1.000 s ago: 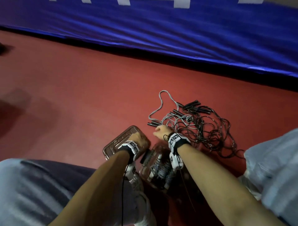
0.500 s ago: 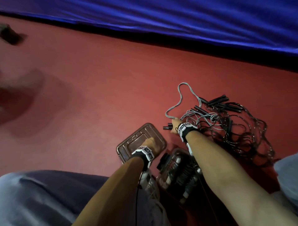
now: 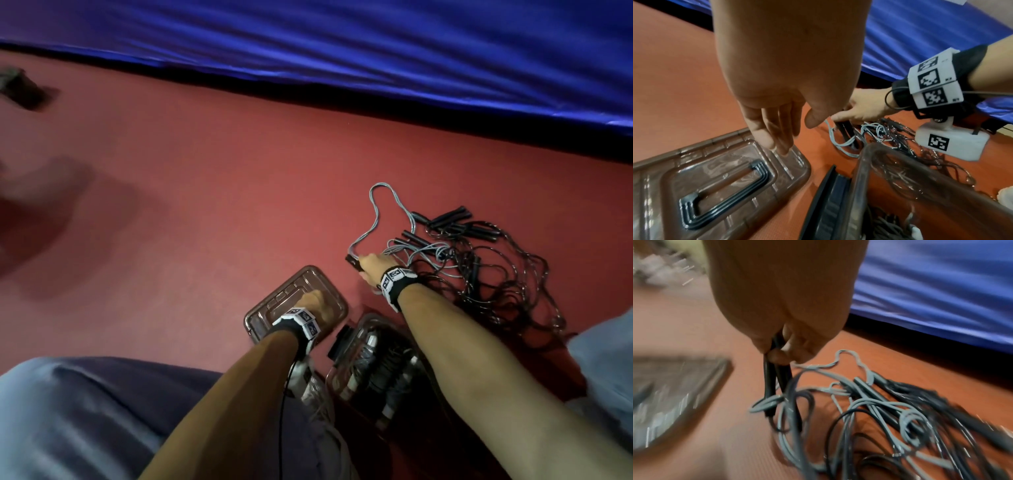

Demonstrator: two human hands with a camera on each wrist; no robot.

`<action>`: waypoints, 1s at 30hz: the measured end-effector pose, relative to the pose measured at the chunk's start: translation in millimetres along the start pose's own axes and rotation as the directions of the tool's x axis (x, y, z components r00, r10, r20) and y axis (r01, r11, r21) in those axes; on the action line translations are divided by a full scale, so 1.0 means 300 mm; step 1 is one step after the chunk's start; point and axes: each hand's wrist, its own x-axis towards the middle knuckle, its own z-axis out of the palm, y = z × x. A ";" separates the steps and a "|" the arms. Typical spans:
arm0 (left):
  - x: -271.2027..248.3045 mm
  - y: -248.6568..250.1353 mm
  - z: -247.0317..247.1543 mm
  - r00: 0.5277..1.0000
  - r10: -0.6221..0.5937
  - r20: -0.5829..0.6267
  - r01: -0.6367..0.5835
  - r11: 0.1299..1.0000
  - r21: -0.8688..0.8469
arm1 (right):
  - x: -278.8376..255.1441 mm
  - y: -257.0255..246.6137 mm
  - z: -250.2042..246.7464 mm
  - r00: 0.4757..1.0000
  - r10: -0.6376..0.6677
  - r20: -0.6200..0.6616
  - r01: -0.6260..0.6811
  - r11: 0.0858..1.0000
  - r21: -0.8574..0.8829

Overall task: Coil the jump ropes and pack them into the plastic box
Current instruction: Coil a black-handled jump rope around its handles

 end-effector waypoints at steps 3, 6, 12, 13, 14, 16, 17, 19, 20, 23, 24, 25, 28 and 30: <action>-0.067 0.061 -0.035 0.997 0.028 -0.078 -0.025 0.999 0.031 | -0.038 0.025 -0.133 0.987 0.041 -0.156 0.002 0.963 0.271; -0.107 0.114 -0.061 0.985 0.067 -0.160 -0.071 0.997 -0.019 | -0.093 0.053 -0.285 0.944 0.078 -0.321 0.075 0.896 0.437; -0.265 0.310 -0.225 0.909 0.211 -0.360 -0.267 0.957 -0.115 | -0.296 0.059 -0.662 0.824 0.104 -0.558 0.217 0.850 0.479; -0.298 0.349 -0.260 0.875 0.255 -0.412 -0.321 0.942 -0.098 | -0.352 0.051 -0.740 0.793 0.095 -0.601 0.252 0.847 0.467; -0.342 0.393 -0.300 0.837 0.294 -0.462 -0.373 0.924 -0.088 | -0.417 0.042 -0.820 0.764 0.101 -0.637 0.281 0.837 0.470; -0.416 0.487 -0.378 0.744 0.366 -0.559 -0.490 0.867 -0.085 | -0.553 0.026 -0.980 0.689 0.126 -0.713 0.354 0.801 0.483; -0.455 0.536 -0.414 0.693 0.400 -0.600 -0.553 0.829 -0.087 | -0.630 0.013 -1.053 0.648 0.142 -0.748 0.402 0.770 0.495; -0.539 0.632 -0.477 0.584 0.435 -0.685 -0.681 0.722 -0.122 | -0.776 -0.008 -1.169 0.575 0.178 -0.798 0.532 0.661 0.530; -0.589 0.675 -0.506 0.518 0.444 -0.731 -0.737 0.665 -0.118 | -0.849 -0.016 -1.211 0.547 0.200 -0.813 0.594 0.591 0.545; -0.737 0.775 -0.568 0.369 0.417 -0.831 -0.814 0.576 -0.073 | -1.024 -0.003 -1.259 0.525 0.265 -0.809 0.726 0.356 0.588; -0.782 0.797 -0.575 0.335 0.413 -0.847 -0.839 0.541 -0.068 | -1.072 0.005 -1.263 0.525 0.293 -0.799 0.743 0.298 0.598; -0.807 0.812 -0.574 0.325 0.442 -0.836 -0.854 0.516 -0.059 | -1.109 0.017 -1.259 0.523 0.328 -0.787 0.750 0.262 0.608; -0.859 0.850 -0.524 0.375 0.625 -0.685 -0.871 0.491 -0.030 | -1.149 0.072 -1.250 0.492 0.437 -0.753 0.725 0.274 0.632; -0.871 0.881 -0.493 0.413 0.666 -0.621 -0.874 0.482 -0.063 | -1.138 0.108 -1.243 0.488 0.470 -0.736 0.707 0.282 0.649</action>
